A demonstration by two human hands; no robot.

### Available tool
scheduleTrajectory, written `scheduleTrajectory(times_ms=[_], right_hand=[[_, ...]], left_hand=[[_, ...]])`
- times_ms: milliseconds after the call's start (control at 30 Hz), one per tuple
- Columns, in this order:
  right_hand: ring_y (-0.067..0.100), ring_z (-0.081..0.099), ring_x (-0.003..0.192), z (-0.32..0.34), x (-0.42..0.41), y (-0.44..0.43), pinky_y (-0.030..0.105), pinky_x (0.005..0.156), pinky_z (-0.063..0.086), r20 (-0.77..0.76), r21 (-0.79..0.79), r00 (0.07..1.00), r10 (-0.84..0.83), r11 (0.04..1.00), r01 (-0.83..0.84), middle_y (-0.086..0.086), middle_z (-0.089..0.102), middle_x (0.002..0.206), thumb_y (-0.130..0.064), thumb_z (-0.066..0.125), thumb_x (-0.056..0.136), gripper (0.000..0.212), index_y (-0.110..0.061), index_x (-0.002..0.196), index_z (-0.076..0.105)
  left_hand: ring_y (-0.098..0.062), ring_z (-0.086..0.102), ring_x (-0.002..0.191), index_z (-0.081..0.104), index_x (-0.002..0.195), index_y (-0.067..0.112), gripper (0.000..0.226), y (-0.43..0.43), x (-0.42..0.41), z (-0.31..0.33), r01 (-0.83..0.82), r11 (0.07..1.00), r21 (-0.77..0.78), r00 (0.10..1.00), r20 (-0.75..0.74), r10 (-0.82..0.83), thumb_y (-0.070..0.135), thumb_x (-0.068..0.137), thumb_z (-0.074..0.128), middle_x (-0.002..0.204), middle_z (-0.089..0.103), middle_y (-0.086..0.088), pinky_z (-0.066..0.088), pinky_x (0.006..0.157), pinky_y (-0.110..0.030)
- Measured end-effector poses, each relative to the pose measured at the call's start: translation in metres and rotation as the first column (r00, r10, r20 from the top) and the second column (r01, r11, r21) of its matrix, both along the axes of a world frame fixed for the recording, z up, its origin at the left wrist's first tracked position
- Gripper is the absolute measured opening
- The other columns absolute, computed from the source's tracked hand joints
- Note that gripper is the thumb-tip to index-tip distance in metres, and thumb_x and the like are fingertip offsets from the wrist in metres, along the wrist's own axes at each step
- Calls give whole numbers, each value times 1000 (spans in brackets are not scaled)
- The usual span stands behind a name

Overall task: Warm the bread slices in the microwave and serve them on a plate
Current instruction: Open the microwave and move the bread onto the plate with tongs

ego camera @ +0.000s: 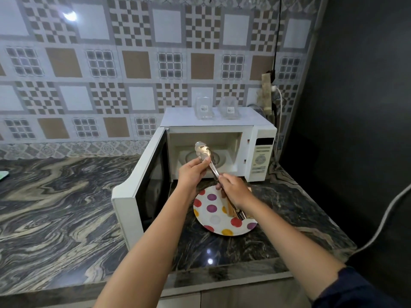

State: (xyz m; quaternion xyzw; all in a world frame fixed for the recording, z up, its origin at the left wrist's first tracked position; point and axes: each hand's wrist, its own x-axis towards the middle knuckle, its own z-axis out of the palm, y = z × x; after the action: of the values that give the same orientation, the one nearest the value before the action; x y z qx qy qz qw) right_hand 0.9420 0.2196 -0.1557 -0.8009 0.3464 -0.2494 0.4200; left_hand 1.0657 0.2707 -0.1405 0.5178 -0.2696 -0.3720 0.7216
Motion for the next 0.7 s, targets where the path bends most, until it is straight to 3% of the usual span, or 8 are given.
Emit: scheduleTrajectory(times_ms=[100,167,233,300,367,500,633,700], right_hand=[[21,45,69,-10,5,-8,32,62,34,-25,5,1000,-6,1000,6,9,49,76,-29,34,99,37,-1,90,57],[25,50,73,-19,7,-17,32,63,34,-70,-26,997,-8,1000,6,13,55,80,-27,34,98,37,0,98,59],[26,53,77,-32,11,-27,31,62,35,-135,-36,991,-1,999,-4,12,59,81,-25,35,98,33,-5,88,58],[19,47,69,-46,15,-38,27,57,33,-187,-26,982,-7,1000,2,1,50,70,-24,34,98,32,-17,70,48],[17,45,67,-63,21,-46,30,59,33,-245,-1,969,-11,1000,11,-3,45,67,-26,33,97,33,-23,65,42],[30,55,86,-98,35,-54,31,70,37,-421,67,907,-14,997,47,12,59,90,-35,27,99,43,-7,98,60],[36,54,109,-122,48,-56,37,90,42,-535,28,845,12,1000,3,21,56,122,-24,23,100,43,0,119,54],[34,53,113,-127,53,-58,37,90,43,-545,-17,838,-32,999,27,21,52,127,-13,25,100,36,1,128,45]], left_hand=[[-14,62,80,73,94,10,24,-9,7,-17,-42,994,103,994,103,32,31,83,69,86,69,-6,51,79,-26],[-18,59,74,72,87,10,32,-15,9,-32,-113,980,162,966,251,70,41,84,65,81,65,-11,48,70,-31],[-16,58,71,68,91,4,38,-19,7,-53,-185,967,173,931,345,117,40,90,55,80,64,-10,46,65,-29],[-17,62,81,66,99,8,35,-20,9,-87,-266,935,233,869,479,128,38,94,49,91,68,-6,49,74,-31],[-24,60,102,62,111,10,30,-12,14,-128,-337,872,354,774,631,43,31,92,51,109,66,-9,47,90,-35],[-28,43,128,45,132,3,46,17,14,-192,-435,711,552,668,728,-156,19,90,52,137,48,-16,31,109,-32],[-20,23,142,30,143,8,53,27,11,-211,-462,699,545,614,766,-191,26,95,43,153,28,-8,18,115,-28],[-19,23,142,30,144,11,53,27,10,-212,-481,699,529,598,781,-179,28,95,43,153,28,-6,18,115,-27]])
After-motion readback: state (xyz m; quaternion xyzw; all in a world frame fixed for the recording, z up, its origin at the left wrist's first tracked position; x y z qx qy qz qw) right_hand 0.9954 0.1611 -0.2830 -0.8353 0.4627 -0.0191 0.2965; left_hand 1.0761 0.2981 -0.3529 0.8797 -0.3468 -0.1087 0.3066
